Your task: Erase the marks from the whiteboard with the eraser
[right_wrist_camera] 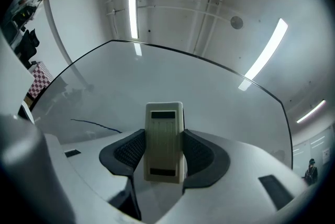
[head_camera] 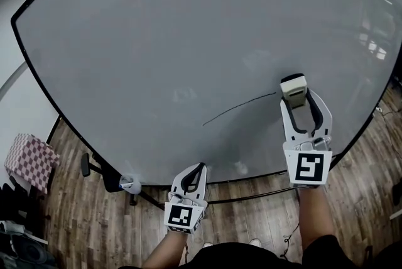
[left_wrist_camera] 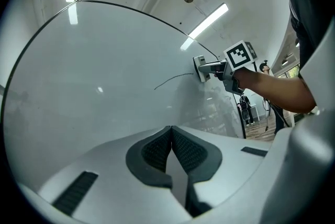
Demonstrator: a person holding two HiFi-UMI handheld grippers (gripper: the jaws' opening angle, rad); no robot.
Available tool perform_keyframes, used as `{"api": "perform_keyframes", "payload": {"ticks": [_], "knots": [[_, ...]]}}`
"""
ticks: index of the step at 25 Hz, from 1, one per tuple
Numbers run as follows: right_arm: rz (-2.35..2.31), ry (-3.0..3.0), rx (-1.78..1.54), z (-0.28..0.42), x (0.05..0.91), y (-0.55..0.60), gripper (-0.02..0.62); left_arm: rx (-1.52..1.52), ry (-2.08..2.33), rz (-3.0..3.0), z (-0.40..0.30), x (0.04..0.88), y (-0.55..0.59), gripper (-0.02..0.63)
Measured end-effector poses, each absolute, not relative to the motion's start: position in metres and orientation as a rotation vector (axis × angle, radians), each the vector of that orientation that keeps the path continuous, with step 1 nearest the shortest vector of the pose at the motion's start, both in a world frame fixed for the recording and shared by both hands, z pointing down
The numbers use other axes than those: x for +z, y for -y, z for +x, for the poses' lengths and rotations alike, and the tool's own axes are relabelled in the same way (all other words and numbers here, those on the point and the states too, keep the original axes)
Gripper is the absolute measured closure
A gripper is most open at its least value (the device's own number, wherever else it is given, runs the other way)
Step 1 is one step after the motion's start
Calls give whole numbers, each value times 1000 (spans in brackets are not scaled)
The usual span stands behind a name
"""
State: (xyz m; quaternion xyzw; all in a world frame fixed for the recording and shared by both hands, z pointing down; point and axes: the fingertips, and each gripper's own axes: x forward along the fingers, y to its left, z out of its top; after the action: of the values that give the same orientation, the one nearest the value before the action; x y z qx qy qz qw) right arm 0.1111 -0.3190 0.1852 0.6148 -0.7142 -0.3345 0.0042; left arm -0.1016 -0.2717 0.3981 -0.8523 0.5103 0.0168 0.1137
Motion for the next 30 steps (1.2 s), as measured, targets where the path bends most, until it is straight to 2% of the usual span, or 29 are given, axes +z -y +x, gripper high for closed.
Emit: {"api": "perform_keyframes", "payload": {"ticks": [9,30], "knots": [[1915,2190,-1105,109,178,323,350,125,-1521,-2414,-108,370,270,588],[1933,2195,-1081,105,178,325,348,154,-1554,-2416,-114,371,275,588]]}}
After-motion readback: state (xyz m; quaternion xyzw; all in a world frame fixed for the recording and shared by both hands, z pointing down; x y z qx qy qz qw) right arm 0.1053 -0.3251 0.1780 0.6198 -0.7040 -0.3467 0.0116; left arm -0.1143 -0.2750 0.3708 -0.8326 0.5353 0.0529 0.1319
